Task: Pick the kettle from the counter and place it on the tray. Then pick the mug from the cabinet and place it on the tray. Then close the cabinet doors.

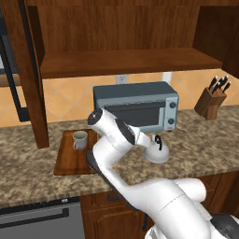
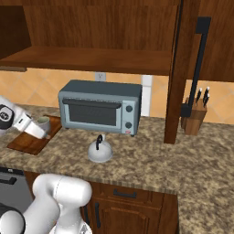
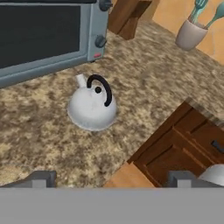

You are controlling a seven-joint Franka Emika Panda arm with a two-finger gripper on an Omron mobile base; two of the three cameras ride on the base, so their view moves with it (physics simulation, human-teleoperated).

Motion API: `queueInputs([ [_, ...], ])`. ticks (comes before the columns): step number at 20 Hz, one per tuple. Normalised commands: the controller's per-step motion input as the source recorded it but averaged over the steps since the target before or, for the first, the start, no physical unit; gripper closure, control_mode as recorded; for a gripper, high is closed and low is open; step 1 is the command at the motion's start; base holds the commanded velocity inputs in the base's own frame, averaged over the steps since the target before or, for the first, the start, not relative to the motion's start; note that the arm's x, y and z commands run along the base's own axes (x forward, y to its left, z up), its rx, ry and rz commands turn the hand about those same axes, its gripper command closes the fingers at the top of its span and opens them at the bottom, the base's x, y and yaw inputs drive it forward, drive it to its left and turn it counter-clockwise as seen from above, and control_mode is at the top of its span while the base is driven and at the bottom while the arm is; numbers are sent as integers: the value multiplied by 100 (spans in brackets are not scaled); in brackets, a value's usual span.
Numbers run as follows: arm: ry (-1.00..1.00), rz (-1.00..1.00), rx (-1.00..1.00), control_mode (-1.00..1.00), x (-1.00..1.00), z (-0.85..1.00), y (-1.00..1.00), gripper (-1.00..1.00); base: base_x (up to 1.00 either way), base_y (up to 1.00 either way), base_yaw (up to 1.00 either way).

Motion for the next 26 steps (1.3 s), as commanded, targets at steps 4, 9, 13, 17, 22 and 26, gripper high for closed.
queueInputs([
  [4, 29, 0, 5, -100, -15, 25, -78, -100, 0, 0, 0],
  [9, 28, 1, 14, -100, -6, 14, -83, -100, 0, 0, 0],
  [13, 20, 5, 22, -100, 0, 2, -86, -100, 0, 0, 0],
  [17, 6, 6, 28, -100, 2, -2, -64, -100, 0, 0, 0],
  [22, -3, 3, 27, -100, 14, -11, -20, -100, 0, 0, 0],
  [26, 0, 3, 19, -100, 48, 0, 5, -100, 0, 0, 0],
])
